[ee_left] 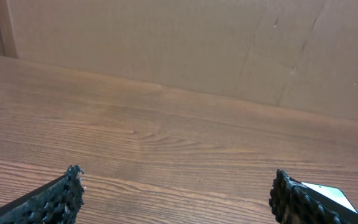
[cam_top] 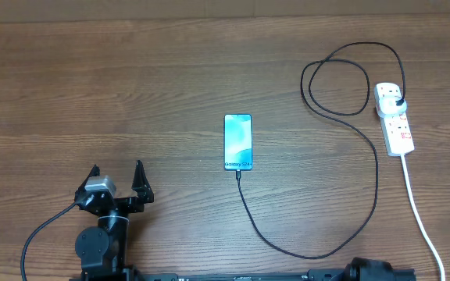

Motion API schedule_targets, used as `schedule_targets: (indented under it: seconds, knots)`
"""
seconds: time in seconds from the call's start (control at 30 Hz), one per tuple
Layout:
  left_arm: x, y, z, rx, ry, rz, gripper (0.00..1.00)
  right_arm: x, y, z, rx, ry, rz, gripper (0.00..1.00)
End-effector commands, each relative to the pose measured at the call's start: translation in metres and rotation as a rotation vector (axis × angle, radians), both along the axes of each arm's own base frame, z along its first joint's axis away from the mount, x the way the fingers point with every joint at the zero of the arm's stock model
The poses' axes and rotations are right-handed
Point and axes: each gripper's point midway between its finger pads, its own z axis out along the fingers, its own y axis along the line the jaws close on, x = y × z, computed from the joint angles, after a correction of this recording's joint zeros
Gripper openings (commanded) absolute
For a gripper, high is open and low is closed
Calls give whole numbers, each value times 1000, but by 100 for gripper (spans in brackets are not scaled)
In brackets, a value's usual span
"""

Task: Plug charger to phone and switch on socket

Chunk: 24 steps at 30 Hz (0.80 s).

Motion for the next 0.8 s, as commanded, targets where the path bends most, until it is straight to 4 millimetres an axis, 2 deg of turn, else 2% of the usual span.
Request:
schedule_targets:
  seconds: [0.0,0.17,0.33,0.43,0.57,0.77]
  knots:
    - [0,0,-1,-16,-3,2,100,6,-15,5,85,-2,-59,13]
    - [0,0,-1,-16,-3,2,100,12,-12,4,90,7,-80,18]
    - [0,0,-1,-16,-3,2,99,31,-7,4,87,30,-112,25]
    - [0,0,-1,-16,-3,2,100,47,6,-1,21,52,-100,31]
    - [0,0,-1,-16,-3,2,99,62,26,-9,-67,102,14,34]
    - [0,0,-1,-16,-3,2,100,68,17,-12,-60,139,103,38]
